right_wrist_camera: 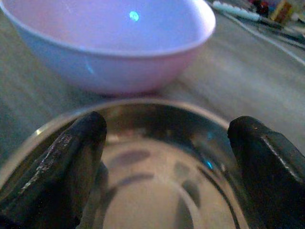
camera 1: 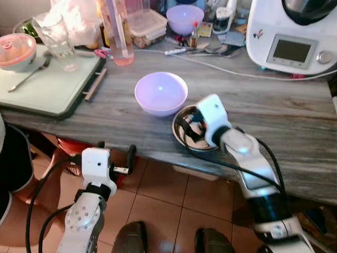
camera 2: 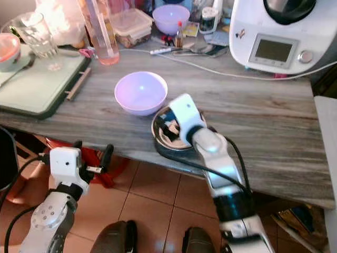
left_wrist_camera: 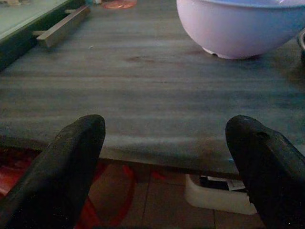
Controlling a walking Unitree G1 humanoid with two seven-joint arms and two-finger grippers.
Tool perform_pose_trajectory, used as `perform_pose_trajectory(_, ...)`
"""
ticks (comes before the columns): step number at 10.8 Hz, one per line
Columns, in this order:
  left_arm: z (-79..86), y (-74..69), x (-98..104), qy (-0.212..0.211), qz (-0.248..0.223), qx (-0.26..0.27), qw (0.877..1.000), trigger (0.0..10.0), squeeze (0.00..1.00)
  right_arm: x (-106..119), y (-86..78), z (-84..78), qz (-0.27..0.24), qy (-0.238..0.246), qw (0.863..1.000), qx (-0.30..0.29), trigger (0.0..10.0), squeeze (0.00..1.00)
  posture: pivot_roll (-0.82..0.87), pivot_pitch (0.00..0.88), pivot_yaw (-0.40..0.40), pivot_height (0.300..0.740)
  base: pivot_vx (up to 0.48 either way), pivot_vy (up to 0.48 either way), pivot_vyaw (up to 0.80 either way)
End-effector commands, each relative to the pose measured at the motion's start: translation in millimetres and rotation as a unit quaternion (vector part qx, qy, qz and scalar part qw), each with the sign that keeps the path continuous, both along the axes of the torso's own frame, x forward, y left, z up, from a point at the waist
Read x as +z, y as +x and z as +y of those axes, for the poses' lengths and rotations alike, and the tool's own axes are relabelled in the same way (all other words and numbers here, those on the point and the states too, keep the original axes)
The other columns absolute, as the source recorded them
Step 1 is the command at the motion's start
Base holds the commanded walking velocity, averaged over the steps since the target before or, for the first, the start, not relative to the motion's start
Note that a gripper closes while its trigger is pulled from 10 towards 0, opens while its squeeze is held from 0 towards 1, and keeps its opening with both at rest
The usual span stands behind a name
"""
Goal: Setting the table
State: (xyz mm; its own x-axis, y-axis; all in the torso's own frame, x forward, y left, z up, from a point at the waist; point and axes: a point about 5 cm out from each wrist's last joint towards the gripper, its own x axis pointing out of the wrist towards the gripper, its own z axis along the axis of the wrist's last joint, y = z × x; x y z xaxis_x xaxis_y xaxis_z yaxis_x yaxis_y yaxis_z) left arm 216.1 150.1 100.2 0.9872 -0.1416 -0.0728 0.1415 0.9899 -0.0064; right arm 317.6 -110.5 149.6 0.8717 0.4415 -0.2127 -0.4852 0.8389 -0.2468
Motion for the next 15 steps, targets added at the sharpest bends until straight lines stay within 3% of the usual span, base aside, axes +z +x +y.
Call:
perform_pose_trajectory(1, 2.0, -1.3, -4.2, 0.005, 0.011, 0.005, 1.0, 10.0, 0.0, 6.5, -2.6, -3.4, -0.02, 0.008, 1.0, -0.006, 10.0, 0.0, 0.11, 0.09, 0.038, 0.74, 0.0, 0.0, 0.0)
perform_pose_trajectory(4, 3.5, 1.2, -3.9, 0.006, 0.009, 0.009, 1.0, 10.0, 0.0, 6.5, -21.2, -17.7, -0.059, 0.023, 0.997, -0.034, 10.0, 0.0, 0.1, 0.06, 0.043, 0.74, 0.0, 0.0, 0.0)
perform_pose_trajectory(8, -0.2, 8.9, 1.4, -0.003, -0.006, 0.011, 1.0, 10.0, 0.0, 11.6, -27.8, -31.7, -0.134, 0.031, 0.985, -0.101, 10.0, 0.0, 0.09, 0.049, 0.037, 0.74, 0.0, 0.0, 0.0)
perform_pose_trajectory(15, -1.5, 9.8, -1.5, -0.002, -0.005, 0.01, 1.0, 10.0, 0.0, -0.1, -34.1, -40.5, -0.138, 0.063, 0.979, -0.136, 10.0, 0.0, 0.08, 0.05, 0.033, 0.74, -0.319, 0.0, 0.0)
